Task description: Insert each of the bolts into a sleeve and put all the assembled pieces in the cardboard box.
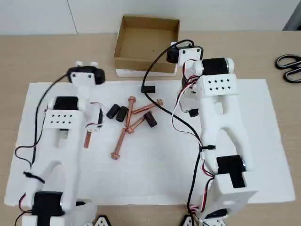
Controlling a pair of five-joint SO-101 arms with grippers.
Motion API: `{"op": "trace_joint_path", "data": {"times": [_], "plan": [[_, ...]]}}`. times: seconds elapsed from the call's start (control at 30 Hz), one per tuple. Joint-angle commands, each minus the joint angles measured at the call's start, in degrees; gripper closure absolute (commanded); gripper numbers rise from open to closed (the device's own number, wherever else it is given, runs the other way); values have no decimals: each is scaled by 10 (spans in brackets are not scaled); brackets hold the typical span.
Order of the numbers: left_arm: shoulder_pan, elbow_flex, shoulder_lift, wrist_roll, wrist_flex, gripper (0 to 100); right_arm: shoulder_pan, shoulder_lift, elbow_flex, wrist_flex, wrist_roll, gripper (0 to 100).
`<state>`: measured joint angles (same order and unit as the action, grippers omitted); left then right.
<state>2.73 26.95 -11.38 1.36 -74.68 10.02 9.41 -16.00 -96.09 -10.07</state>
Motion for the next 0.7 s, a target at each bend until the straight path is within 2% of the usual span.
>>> {"op": "trace_joint_path", "data": {"times": [0.0, 0.23, 0.43, 0.67], "plan": [[-3, 2, 23, -43, 43, 994, -6, -37, -5, 0, 7, 989], [-2, 0, 116, -47, 77, 991, -6, -37, -5, 0, 7, 989], [-4, -9, 121, -53, 77, 861, -6, -37, -5, 0, 7, 989], [-4, -15, 127, -59, 80, 867, -6, -37, -5, 0, 7, 989]]}}
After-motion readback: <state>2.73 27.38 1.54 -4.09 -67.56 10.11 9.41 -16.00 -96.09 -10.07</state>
